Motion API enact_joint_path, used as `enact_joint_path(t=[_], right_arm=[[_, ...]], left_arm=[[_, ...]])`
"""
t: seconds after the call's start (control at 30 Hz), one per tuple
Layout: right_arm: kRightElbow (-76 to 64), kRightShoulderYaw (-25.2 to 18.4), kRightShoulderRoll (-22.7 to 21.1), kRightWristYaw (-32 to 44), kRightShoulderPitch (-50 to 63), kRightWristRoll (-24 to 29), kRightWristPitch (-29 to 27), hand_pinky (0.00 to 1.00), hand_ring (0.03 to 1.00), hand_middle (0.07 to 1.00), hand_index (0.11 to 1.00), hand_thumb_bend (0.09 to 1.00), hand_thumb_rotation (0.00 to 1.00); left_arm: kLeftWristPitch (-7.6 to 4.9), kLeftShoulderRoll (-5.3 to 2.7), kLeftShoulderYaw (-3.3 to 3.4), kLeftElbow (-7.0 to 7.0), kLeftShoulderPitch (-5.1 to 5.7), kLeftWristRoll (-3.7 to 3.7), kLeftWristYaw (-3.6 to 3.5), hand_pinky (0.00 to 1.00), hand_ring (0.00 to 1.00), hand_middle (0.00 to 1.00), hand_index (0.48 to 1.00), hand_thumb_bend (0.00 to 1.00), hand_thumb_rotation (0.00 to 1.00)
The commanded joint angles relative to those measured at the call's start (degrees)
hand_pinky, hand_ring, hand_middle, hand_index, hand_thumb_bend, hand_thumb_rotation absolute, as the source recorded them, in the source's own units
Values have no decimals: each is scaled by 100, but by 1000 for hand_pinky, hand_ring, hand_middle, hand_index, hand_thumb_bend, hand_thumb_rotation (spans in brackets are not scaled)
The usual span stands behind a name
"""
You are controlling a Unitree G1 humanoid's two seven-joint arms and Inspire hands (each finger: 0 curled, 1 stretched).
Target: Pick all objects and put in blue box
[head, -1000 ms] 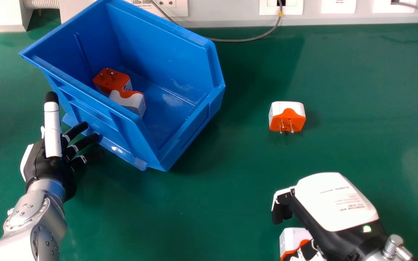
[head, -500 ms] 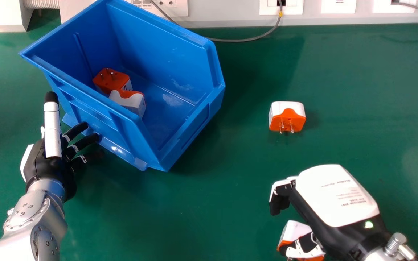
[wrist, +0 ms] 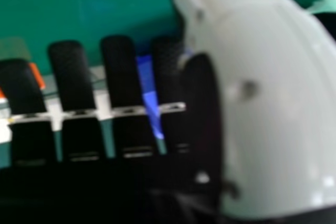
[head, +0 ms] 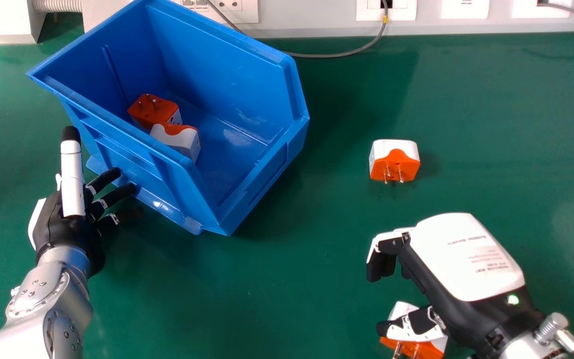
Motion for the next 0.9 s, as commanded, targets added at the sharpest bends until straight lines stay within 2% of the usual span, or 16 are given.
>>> enact_joint_path(t=[0.0, 0.17, 0.33, 0.5, 0.6, 0.67, 0.73, 0.8, 0.87], right_arm=[[-273, -24, -10, 173, 15, -226, 187, 351, 460, 525, 490, 497, 0], [-681, 29, 80, 920, 141, -611, 700, 355, 461, 526, 487, 497, 0], [-952, 141, 251, 1528, 247, -1103, 1161, 341, 448, 514, 506, 495, 0], [-1310, 232, 270, 2504, 261, -1603, 1464, 332, 449, 527, 521, 493, 0], [-1486, 278, 248, 3141, 199, -1912, 1505, 433, 596, 677, 602, 727, 51], [-1531, 304, 305, 3581, 108, -2089, 1549, 508, 690, 761, 666, 826, 109], [-1541, 316, 382, 3851, 55, -2194, 1592, 508, 690, 761, 666, 826, 109], [-1555, 306, 445, 3965, 41, -2207, 1622, 593, 783, 842, 759, 889, 159], [-1559, 284, 490, 3969, 57, -2216, 1616, 628, 818, 872, 795, 912, 178]], left_arm=[[92, -24, -38, 76, 51, 55, 10, 647, 728, 828, 889, 862, 936], [69, -22, -34, 119, 36, 55, 8, 645, 727, 827, 888, 862, 936], [120, -21, -26, 44, 46, 34, 24, 644, 727, 827, 887, 861, 936], [166, -32, -20, -34, 64, 11, 19, 645, 726, 827, 886, 861, 936], [158, -24, -19, -23, 68, 17, 2, 649, 728, 830, 886, 861, 935], [133, -12, -14, 31, 54, 22, -19, 650, 728, 832, 885, 861, 935], [126, -6, -9, 48, 51, 22, -32, 650, 728, 832, 885, 861, 935], [116, -6, -7, 74, 41, 30, -36, 651, 729, 833, 885, 861, 935], [144, -14, -8, 33, 47, 31, -25, 651, 729, 833, 885, 861, 935]])
